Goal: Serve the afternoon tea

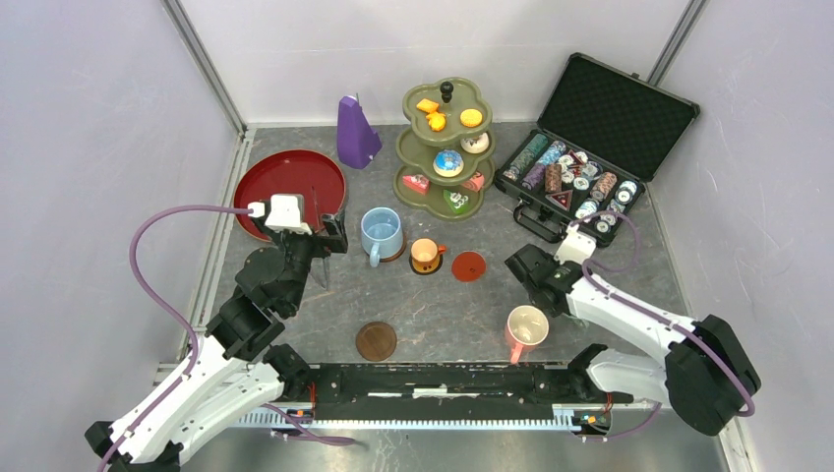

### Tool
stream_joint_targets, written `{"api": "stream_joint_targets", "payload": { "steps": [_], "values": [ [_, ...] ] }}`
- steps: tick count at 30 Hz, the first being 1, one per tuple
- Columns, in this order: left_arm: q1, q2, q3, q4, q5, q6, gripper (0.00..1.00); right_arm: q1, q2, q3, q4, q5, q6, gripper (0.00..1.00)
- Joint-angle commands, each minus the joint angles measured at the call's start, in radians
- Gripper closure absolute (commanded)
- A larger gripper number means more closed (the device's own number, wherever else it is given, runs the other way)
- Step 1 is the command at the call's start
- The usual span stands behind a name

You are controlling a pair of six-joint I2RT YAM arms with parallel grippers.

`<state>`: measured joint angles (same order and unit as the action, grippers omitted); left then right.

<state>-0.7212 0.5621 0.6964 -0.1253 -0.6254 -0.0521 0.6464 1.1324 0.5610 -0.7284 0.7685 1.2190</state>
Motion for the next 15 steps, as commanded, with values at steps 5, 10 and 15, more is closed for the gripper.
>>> {"api": "stream_joint_targets", "payload": {
  "steps": [5,10,15],
  "values": [
    [0.005,-0.007,0.011,0.023,0.004,-0.034,0.0,-0.004,0.086,0.198,0.181,0.129,-0.545,1.0],
    [0.005,-0.006,0.008,0.024,0.001,-0.032,0.0,0.0,0.075,0.231,0.453,-0.339,-1.119,1.0],
    [0.005,0.0,0.01,0.026,-0.002,-0.029,0.0,0.058,0.149,0.311,0.46,-0.585,-1.321,1.0]
  ]
}}
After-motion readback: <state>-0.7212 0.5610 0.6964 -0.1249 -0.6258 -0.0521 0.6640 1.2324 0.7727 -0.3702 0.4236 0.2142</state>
